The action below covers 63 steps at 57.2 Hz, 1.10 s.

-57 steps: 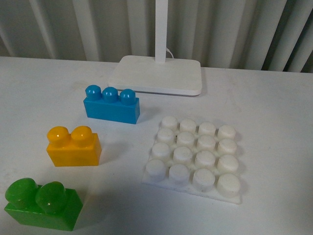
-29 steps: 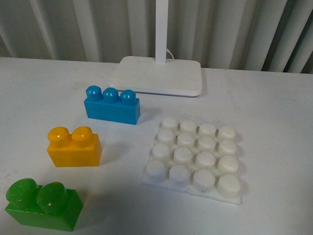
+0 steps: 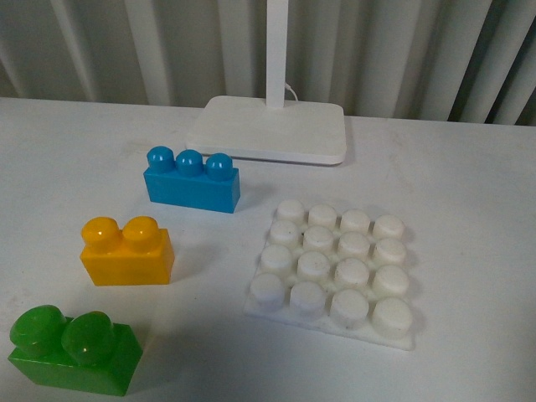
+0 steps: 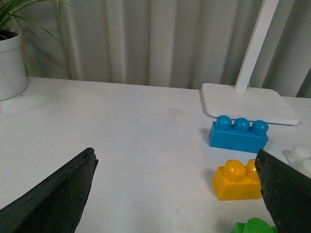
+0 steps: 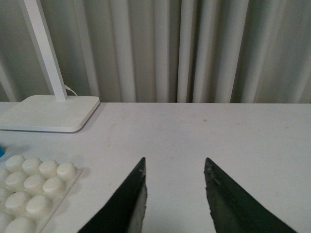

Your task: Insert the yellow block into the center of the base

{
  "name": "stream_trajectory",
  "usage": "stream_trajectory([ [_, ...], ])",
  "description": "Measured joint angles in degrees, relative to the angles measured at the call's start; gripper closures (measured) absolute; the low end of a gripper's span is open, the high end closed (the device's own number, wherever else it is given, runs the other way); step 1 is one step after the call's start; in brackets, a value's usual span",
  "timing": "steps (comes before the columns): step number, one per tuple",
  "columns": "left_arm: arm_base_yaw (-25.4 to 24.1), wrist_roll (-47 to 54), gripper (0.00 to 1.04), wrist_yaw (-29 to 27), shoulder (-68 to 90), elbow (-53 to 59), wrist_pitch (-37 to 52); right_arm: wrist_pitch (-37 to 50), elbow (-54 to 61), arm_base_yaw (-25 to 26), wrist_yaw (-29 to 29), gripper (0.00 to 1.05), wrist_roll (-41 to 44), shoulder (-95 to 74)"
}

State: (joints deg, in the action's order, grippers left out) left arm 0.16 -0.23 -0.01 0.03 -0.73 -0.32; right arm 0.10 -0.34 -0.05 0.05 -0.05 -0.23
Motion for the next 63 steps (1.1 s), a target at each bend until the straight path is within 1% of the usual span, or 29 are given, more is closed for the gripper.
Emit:
stream_trajectory([
  [3,0.00,0.00,0.06,-0.07,0.00,0.00,-0.02,0.00,0.00,0.00,0.00,0.56,0.00,0.00],
  [6,1.92,-3.54,0.06,-5.11,1.88,-0.85,-2.82,0.00,0.00,0.00,0.00,0.46,0.00,0.00],
  [7,2.62,-5.07,0.06,-7.43,3.15,-1.16,-2.99,0.00,0.00,0.00,0.00,0.44,-0.02,0.00],
  [9,3.30,-6.80,0.06,-8.57,5.31,-1.51,-2.58,0.00,0.00,-0.02,-0.02,0.37,-0.02,0.00],
  [10,3.61,-7.41,0.06,-8.46,6.80,-1.68,-1.81,0.00,0.00,-0.02,-0.07,0.35,-0.02,0.00],
  [12,3.85,-7.54,0.06,-7.78,9.22,-2.16,-0.15,0.00,0.00,0.00,0.00,0.28,0.00,0.00],
  [13,3.89,-7.37,0.06,-6.69,10.95,-2.60,1.07,0.00,0.00,0.00,0.02,0.26,0.00,0.00],
  [16,3.78,-5.75,0.06,-4.46,15.85,-4.22,4.66,0.00,0.00,0.00,0.00,0.15,0.00,-0.02],
  [19,3.56,-3.28,0.06,-1.60,21.14,-6.58,8.11,0.00,0.00,-0.02,0.00,0.07,-0.04,0.00],
  [22,3.34,1.51,0.06,2.95,27.63,-10.08,11.04,0.00,0.00,0.00,0.00,0.08,-0.07,0.00],
  [23,3.37,1.95,0.06,3.37,28.70,-10.71,11.15,0.00,0.00,0.00,0.00,0.09,-0.04,0.00],
  [25,3.65,5.95,0.06,6.93,32.89,-13.27,11.32,0.00,0.00,0.00,0.00,0.09,-0.02,0.00],
  [27,4.04,8.37,0.06,9.07,36.00,-15.17,10.80,0.00,0.00,0.00,0.00,0.09,-0.02,0.00],
  [34,5.14,23.54,0.06,17.70,48.48,-22.69,5.99,0.00,0.00,0.00,0.00,0.09,-0.02,0.00],
  [36,5.22,26.45,0.06,19.02,51.17,-24.28,5.14,0.00,0.00,0.00,0.00,0.09,-0.02,0.00],
  [43,6.12,40.70,0.06,21.57,60.39,-31.69,-1.29,0.00,0.00,0.00,-0.02,0.09,-0.02,0.00],
  [50,7.04,53.07,0.06,21.92,68.57,-39.56,-9.88,0.00,0.00,0.00,0.00,0.09,-0.02,0.00],
  [60,7.08,66.40,0.06,19.93,79.17,-50.18,-19.93,0.00,0.00,0.00,-0.02,0.09,-0.02,0.00],
  [63,7.08,68.63,0.06,19.93,81.90,-52.83,-22.45,0.00,0.00,0.00,0.00,0.09,-0.02,0.00],
])
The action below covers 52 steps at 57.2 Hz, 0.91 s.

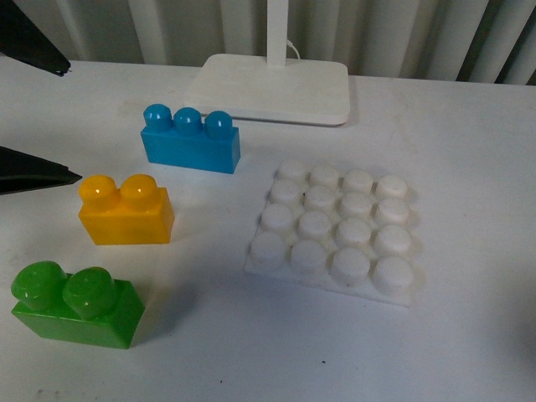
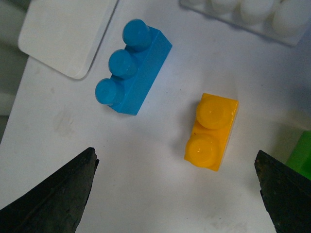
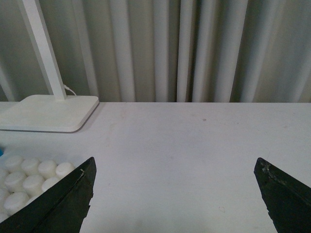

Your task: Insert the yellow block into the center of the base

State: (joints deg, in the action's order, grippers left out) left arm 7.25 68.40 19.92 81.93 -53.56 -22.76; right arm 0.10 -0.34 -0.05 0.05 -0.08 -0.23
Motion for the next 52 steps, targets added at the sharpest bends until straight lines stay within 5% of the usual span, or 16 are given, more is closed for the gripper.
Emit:
stream_trajectory([
  [45,5.55,9.77,0.07,-1.60,21.09,-14.88,-14.21,0.00,0.00,0.00,-0.02,0.09,0.00,0.00],
  [52,5.73,9.81,0.22,-1.95,21.79,-15.04,-14.12,0.00,0.00,0.00,0.00,0.09,0.00,0.00],
])
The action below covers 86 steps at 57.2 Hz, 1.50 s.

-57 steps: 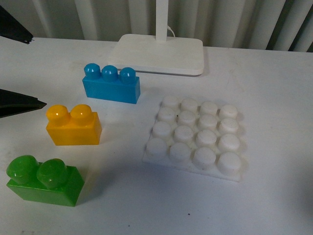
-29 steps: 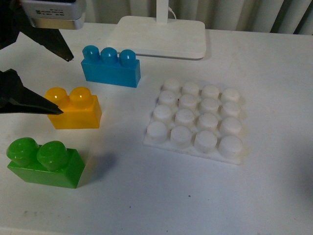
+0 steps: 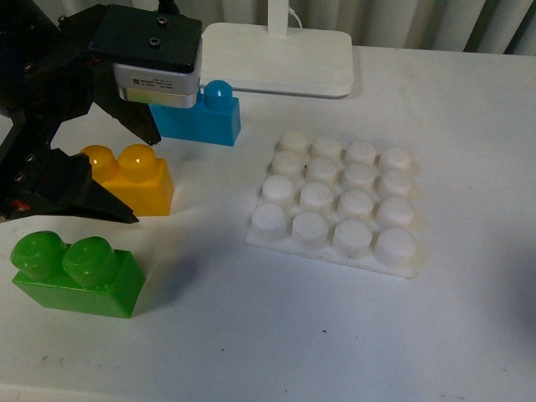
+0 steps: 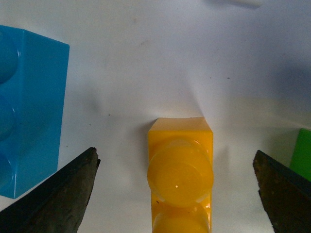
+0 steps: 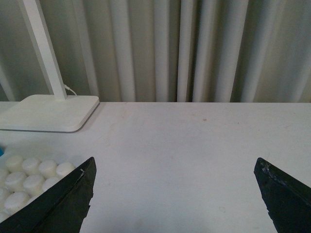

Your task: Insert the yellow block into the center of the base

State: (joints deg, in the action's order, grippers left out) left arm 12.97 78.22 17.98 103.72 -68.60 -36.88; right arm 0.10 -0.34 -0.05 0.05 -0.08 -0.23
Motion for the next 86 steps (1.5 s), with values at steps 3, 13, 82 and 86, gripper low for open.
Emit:
stream_trajectory([
  [3,0.09,-0.02,0.33,-0.02,0.22,-0.02,0.28,0.00,0.00,0.00,0.00,0.09,0.00,0.00],
  [13,0.39,-0.35,0.69,0.33,0.26,-0.48,-1.42,0.00,0.00,0.00,0.00,0.09,0.00,0.00],
  [82,20.17,-6.73,0.74,2.51,9.27,-19.63,-2.16,0.00,0.00,0.00,0.00,0.09,0.00,0.00],
  [86,20.26,-6.75,0.74,2.23,9.94,-20.00,-2.25,0.00,0.00,0.00,0.00,0.09,0.00,0.00],
])
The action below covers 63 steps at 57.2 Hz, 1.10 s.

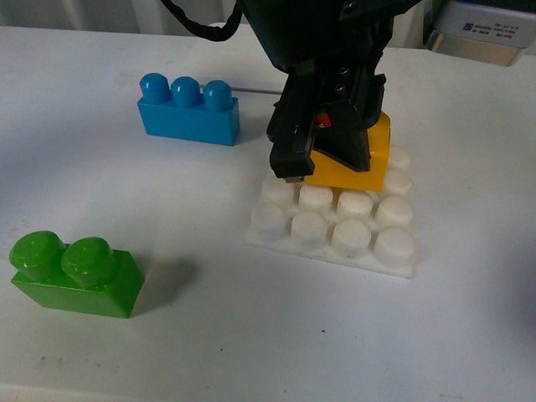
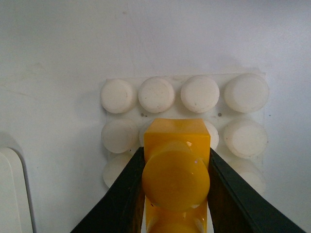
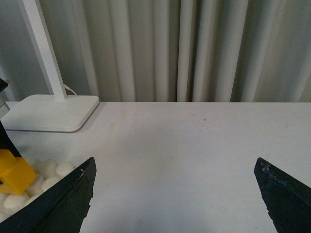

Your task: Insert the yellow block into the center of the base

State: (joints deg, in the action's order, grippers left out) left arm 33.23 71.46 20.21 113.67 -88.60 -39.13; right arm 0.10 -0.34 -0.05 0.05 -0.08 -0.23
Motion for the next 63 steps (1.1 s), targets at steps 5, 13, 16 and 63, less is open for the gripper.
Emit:
stream_trajectory([
  [5,0.00,0.00,0.74,-0.22,0.55,-0.26,-0.20,0.00,0.00,0.00,0.00,0.09,0.00,0.00],
  [13,0.00,0.02,0.74,-0.61,1.16,-0.87,-0.15,0.00,0.00,0.00,0.00,0.09,0.00,0.00],
  [16,-0.07,0.02,0.74,-0.70,1.31,-0.94,0.13,0.00,0.00,0.00,0.00,0.09,0.00,0.00],
  [63,-0.17,-0.57,0.74,-1.11,5.22,-2.38,2.62,0.00,0.00,0.00,0.00,0.09,0.00,0.00],
])
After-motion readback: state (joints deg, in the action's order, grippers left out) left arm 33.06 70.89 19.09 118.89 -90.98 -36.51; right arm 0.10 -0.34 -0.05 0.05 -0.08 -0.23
